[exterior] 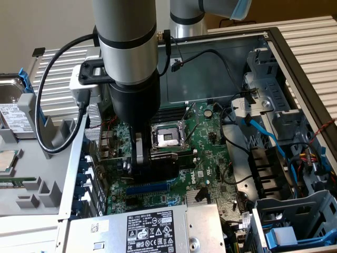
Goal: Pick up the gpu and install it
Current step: 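Insert the gpu into the slot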
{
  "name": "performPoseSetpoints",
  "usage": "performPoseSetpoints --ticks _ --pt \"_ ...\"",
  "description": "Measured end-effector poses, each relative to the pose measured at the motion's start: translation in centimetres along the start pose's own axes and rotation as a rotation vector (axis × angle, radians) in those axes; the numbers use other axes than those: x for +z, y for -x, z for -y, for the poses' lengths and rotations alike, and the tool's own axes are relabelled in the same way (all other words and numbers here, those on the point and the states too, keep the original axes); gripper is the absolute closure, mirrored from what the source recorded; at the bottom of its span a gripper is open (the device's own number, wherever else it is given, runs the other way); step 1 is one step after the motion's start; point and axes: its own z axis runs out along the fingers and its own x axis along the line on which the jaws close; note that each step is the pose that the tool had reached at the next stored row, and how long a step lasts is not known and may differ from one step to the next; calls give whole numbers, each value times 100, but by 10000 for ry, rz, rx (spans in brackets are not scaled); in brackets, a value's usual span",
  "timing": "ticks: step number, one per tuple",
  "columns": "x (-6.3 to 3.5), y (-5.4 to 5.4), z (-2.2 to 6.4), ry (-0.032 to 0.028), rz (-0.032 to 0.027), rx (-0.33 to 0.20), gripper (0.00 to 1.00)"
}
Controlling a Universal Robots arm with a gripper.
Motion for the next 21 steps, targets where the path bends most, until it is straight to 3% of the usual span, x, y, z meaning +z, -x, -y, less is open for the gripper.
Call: performPoseSetpoints --ticks 21 --pt "38 -1 -3 32 0 -2 73"
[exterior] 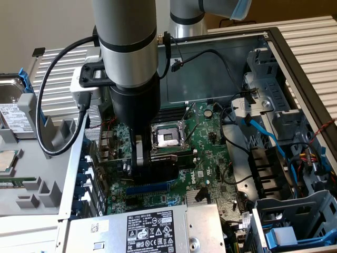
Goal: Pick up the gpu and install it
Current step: 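Insert the gpu into the slot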
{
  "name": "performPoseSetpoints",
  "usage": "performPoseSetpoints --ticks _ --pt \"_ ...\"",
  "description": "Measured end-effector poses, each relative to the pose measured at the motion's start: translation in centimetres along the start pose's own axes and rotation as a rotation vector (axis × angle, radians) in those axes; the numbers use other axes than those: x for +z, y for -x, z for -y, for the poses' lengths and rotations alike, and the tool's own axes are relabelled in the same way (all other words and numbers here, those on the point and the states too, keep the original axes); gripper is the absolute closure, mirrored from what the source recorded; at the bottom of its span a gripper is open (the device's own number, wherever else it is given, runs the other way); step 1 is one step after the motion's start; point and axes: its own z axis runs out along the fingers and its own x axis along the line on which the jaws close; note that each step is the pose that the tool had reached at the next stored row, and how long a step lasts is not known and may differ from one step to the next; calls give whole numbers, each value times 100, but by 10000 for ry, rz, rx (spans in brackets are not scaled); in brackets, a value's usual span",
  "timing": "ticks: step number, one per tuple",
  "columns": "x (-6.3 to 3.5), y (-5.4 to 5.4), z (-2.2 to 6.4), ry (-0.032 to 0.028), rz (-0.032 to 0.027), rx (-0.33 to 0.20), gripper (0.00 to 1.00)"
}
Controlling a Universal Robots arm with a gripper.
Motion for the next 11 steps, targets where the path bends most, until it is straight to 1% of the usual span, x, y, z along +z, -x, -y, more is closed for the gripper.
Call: performPoseSetpoints --ticks 11 --pt "11 0 -4 38 -1 3 73"
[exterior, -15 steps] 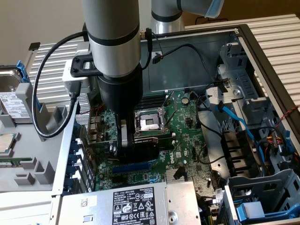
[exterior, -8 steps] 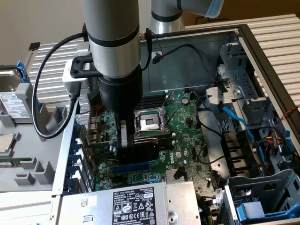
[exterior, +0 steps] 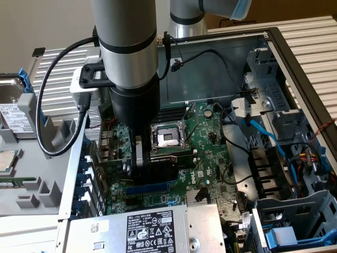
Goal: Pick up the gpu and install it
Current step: 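Insert the gpu into the slot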
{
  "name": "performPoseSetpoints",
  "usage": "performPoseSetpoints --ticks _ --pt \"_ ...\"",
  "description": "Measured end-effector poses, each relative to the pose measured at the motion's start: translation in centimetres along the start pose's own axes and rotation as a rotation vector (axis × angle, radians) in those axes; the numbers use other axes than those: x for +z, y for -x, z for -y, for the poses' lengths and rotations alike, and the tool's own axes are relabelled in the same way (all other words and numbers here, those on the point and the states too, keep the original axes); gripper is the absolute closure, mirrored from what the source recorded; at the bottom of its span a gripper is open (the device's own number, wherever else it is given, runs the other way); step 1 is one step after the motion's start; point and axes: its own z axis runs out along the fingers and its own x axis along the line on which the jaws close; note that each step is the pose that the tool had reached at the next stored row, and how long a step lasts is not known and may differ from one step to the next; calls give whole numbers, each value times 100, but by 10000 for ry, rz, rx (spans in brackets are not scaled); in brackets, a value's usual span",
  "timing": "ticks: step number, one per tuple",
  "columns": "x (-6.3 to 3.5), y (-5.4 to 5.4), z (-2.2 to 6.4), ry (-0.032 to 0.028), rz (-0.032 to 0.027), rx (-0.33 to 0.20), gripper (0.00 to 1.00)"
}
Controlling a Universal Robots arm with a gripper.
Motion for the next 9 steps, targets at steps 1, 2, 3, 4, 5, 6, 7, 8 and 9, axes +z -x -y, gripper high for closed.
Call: performPoseSetpoints --ticks 1,2,3,4,5,6,7,8,9 --pt "2 0 0 1 0 0 73" --pt "3 0 0 2 -1 0 73" --pt "4 0 0 2 0 -1 73" --pt "5 0 0 2 0 0 73" --pt "6 0 1 2 0 0 73" --pt "7 0 1 2 0 0 73" --pt "8 0 1 2 1 0 73" --pt "9 0 1 2 0 1 73" --pt "11 0 2 2 0 0 73"
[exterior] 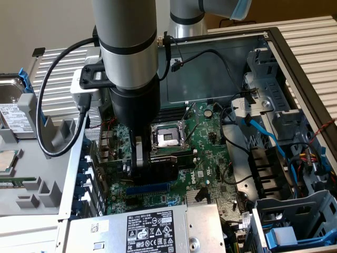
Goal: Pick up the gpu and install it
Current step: 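Insert the gpu into the slot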
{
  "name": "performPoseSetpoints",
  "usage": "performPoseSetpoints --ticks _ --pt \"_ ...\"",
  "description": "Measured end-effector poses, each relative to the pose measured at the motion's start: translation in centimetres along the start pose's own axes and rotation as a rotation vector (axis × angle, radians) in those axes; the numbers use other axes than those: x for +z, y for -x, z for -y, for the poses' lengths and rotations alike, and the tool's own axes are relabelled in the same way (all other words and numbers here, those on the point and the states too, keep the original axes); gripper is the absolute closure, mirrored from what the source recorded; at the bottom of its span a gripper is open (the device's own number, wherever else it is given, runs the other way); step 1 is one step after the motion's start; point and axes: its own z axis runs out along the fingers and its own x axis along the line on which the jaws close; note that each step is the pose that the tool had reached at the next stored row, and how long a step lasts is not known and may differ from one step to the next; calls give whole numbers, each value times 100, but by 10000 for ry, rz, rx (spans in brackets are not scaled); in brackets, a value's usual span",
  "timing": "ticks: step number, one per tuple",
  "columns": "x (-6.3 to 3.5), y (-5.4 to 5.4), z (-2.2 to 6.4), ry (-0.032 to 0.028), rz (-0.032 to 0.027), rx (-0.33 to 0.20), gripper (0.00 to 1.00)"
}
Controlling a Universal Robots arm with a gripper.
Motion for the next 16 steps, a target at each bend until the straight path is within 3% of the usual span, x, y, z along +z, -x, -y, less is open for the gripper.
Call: performPoseSetpoints --ticks 16 --pt "10 0 8 -1 1 1 73"
